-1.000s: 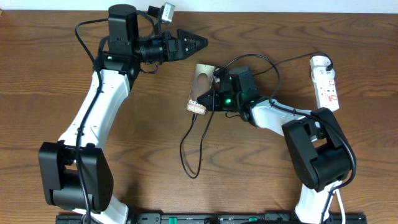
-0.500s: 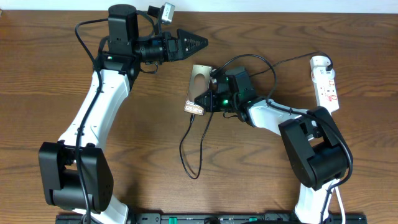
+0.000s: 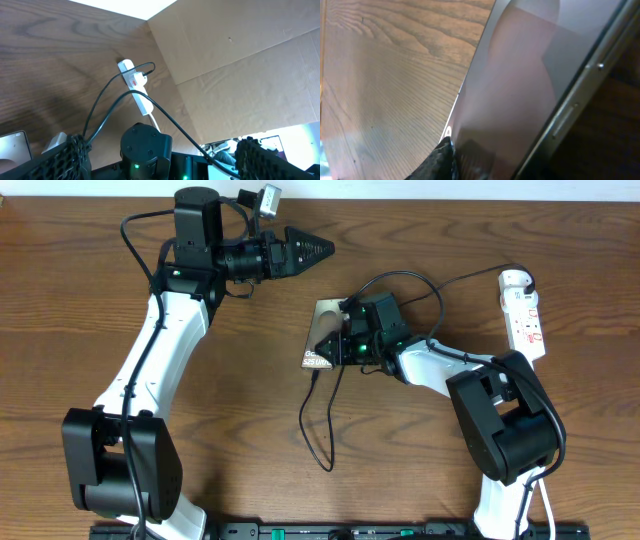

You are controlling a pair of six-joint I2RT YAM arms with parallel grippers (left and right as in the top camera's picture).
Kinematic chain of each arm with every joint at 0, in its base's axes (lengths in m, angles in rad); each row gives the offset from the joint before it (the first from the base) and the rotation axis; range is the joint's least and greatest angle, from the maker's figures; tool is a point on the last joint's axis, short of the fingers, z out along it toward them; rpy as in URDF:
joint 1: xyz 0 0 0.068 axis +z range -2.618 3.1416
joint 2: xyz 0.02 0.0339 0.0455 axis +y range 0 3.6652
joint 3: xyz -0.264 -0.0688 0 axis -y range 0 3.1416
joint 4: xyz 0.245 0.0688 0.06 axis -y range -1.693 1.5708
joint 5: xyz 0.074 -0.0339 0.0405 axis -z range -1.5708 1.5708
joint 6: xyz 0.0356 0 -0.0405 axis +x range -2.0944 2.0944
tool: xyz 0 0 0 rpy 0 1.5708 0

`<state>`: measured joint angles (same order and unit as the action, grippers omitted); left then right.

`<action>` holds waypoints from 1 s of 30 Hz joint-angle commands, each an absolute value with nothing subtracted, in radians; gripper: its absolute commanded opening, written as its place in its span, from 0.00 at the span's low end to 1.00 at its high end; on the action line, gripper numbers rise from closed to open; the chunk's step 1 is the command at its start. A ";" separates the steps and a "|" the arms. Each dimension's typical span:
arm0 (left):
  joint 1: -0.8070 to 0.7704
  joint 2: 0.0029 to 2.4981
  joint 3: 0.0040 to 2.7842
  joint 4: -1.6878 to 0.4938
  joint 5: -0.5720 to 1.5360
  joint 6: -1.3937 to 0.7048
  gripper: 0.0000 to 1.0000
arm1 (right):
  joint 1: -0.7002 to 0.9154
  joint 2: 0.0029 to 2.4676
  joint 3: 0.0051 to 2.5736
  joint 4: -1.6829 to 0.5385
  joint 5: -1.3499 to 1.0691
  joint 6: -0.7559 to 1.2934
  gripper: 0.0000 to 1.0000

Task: Plug charger to phone and switch on socket
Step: 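Lay the phone flat on the table and open the right gripper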

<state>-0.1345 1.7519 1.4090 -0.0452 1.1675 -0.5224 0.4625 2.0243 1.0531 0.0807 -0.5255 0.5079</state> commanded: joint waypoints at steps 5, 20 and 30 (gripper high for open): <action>-0.134 1.732 1.423 -0.043 1.166 -0.513 0.96 | 0.456 2.053 1.060 0.059 -0.426 0.474 0.55; -0.134 1.732 1.423 -0.043 1.166 -0.513 0.96 | 0.446 2.022 1.357 -0.350 -0.364 0.291 0.86; -0.134 1.732 1.423 -0.043 1.166 -0.513 0.96 | 0.435 2.022 1.670 -0.830 -0.115 0.147 0.98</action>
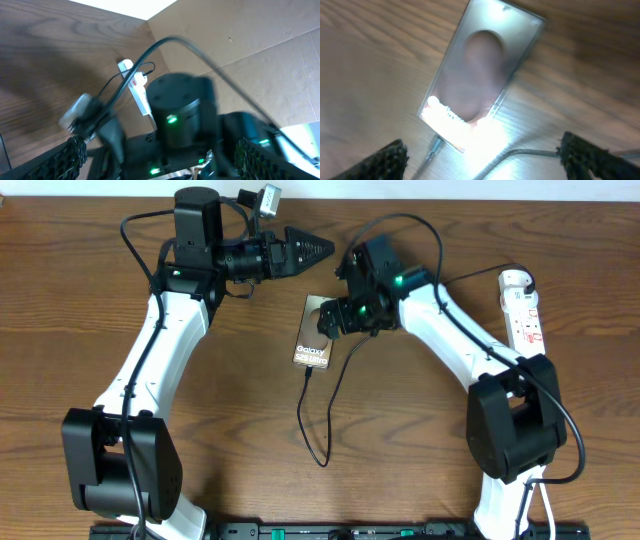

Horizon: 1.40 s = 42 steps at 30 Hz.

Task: Plug charger to phone and switch on socket
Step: 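Lay the phone flat on the table and open the right gripper, then move the right gripper over to the white power strip's switch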

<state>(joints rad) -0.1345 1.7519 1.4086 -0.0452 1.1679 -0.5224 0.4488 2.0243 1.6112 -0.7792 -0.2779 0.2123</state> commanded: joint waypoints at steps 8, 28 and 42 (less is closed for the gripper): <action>-0.134 1.732 1.423 -0.043 1.166 -0.513 0.96 | 0.315 2.021 1.691 -1.026 0.106 0.148 0.99; -0.134 1.732 1.423 -0.043 1.166 -0.513 0.96 | 0.044 2.002 1.691 -1.237 0.160 0.202 0.99; -0.134 1.732 1.423 -0.043 1.166 -0.513 0.96 | -0.172 2.003 1.691 -1.191 0.101 0.202 0.99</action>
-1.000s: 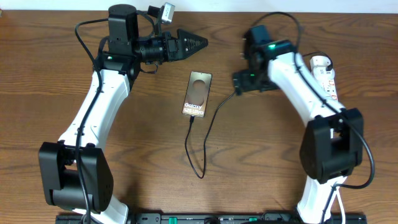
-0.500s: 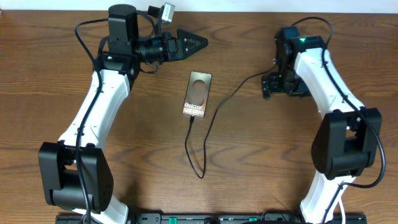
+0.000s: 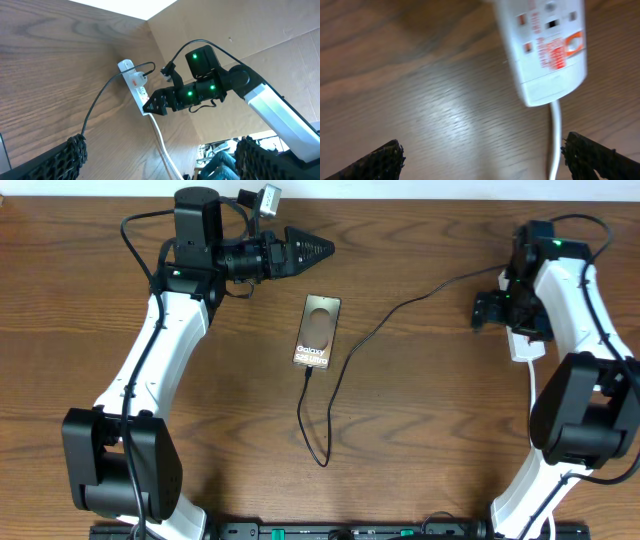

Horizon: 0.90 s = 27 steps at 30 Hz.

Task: Plug charger to phone and switch on socket
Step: 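Move the right gripper over to the white power strip's switch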

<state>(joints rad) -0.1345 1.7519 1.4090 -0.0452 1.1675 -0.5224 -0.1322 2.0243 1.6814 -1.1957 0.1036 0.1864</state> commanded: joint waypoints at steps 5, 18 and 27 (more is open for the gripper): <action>-0.134 1.732 1.423 -0.043 1.166 -0.513 0.96 | -0.265 2.003 1.691 -1.185 0.102 0.202 0.99; -0.134 1.732 1.423 -0.043 1.166 -0.513 0.96 | -0.418 2.003 1.686 -1.012 0.093 0.228 0.99; -0.134 1.732 1.423 -0.043 1.166 -0.513 0.96 | -0.418 2.005 1.562 -0.778 0.035 0.231 0.99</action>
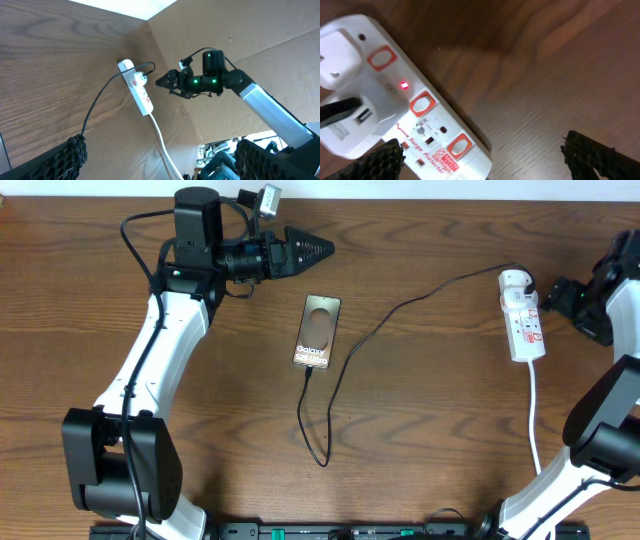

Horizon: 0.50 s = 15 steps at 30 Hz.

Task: Plug charger to phone and switch on socket
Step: 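Move the right gripper over to the white power strip's switch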

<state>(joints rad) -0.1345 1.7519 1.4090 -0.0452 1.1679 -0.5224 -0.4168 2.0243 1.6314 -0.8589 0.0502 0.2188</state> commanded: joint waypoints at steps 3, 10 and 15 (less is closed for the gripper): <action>-0.134 1.732 1.423 -0.043 1.166 -0.513 0.96 | -0.418 2.005 1.501 -0.677 0.035 0.231 0.99; -0.134 1.732 1.423 -0.043 1.166 -0.513 0.96 | -0.415 2.008 1.376 -0.528 0.034 0.231 0.99; -0.134 1.732 1.423 -0.043 1.166 -0.513 0.96 | -0.405 2.022 1.292 -0.409 0.035 0.231 0.99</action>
<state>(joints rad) -0.1345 1.7519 1.4090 -0.0452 1.1679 -0.5224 -0.4156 2.0201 1.3407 -0.4370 0.0257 0.2276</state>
